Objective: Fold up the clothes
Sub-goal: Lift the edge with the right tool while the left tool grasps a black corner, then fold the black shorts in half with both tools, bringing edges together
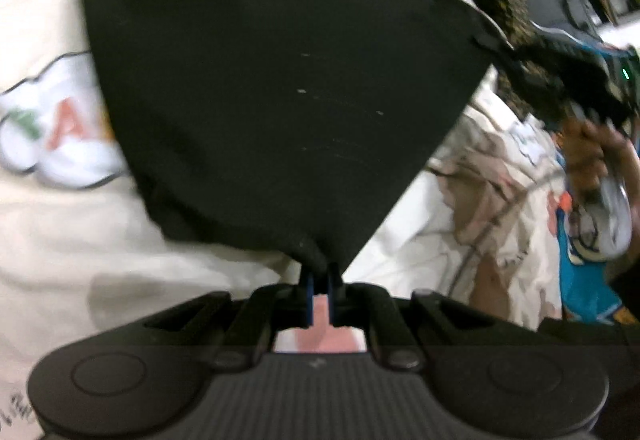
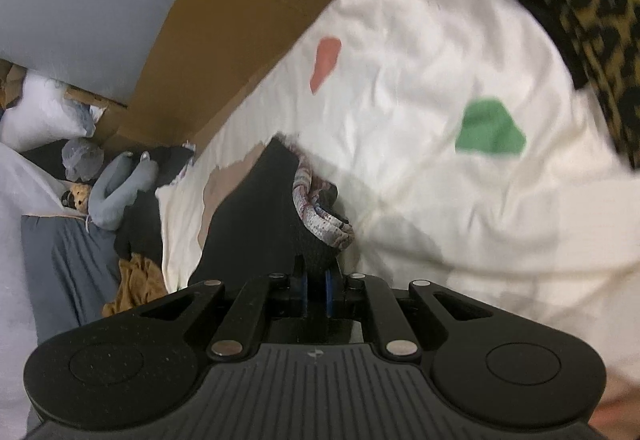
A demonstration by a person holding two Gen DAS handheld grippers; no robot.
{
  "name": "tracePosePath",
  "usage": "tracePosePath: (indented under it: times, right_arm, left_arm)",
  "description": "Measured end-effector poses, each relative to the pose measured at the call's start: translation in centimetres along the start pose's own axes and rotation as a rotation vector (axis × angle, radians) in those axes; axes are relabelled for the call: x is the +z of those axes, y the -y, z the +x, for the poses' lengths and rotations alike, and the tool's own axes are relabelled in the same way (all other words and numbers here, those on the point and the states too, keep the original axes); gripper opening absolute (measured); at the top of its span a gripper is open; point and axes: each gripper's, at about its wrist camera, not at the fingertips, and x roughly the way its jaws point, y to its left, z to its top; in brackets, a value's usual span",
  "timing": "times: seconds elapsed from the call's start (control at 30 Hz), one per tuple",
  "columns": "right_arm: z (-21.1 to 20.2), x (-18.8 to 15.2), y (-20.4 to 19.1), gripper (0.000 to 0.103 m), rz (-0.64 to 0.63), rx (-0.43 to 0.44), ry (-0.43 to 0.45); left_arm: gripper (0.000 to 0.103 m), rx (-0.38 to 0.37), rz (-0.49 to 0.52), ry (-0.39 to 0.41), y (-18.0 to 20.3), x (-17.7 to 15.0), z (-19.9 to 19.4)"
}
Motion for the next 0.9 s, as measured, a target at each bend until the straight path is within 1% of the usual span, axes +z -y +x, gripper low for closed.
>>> tracePosePath:
  times: [0.13, 0.23, 0.47, 0.63, 0.73, 0.8, 0.87, 0.9]
  right_arm:
    - [0.3, 2.0, 0.2, 0.006, -0.022, -0.015, 0.026]
    - [0.7, 3.3, 0.5, 0.006, -0.037, -0.028, 0.037]
    - [1.5, 5.3, 0.9, 0.006, -0.062, -0.038, 0.044]
    - [2.0, 6.8, 0.8, 0.005, -0.080, -0.045, 0.056]
    - [2.5, 7.7, 1.0, 0.005, -0.079, -0.054, 0.063]
    - [2.9, 8.0, 1.3, 0.005, -0.080, -0.064, 0.064]
    - [3.4, 8.2, 1.9, 0.006, -0.063, -0.084, 0.043]
    - [3.7, 8.3, 2.2, 0.006, -0.052, -0.095, 0.030]
  left_arm:
    - [0.006, -0.034, 0.052, -0.017, 2.2, 0.9, 1.1]
    - [0.006, -0.063, 0.065, -0.029, 3.4, 1.0, 2.2]
    - [0.006, -0.093, 0.100, -0.050, 6.0, 0.8, 4.8]
    - [0.006, -0.117, 0.096, -0.046, 7.1, 1.2, 5.9]
    - [0.006, -0.132, 0.072, -0.039, 7.5, 1.3, 6.3]
    - [0.006, -0.127, 0.054, -0.034, 7.7, 1.3, 6.9]
    - [0.006, -0.116, 0.046, -0.045, 7.8, 1.0, 7.3]
    - [0.006, -0.111, 0.068, -0.051, 7.9, 0.9, 7.2]
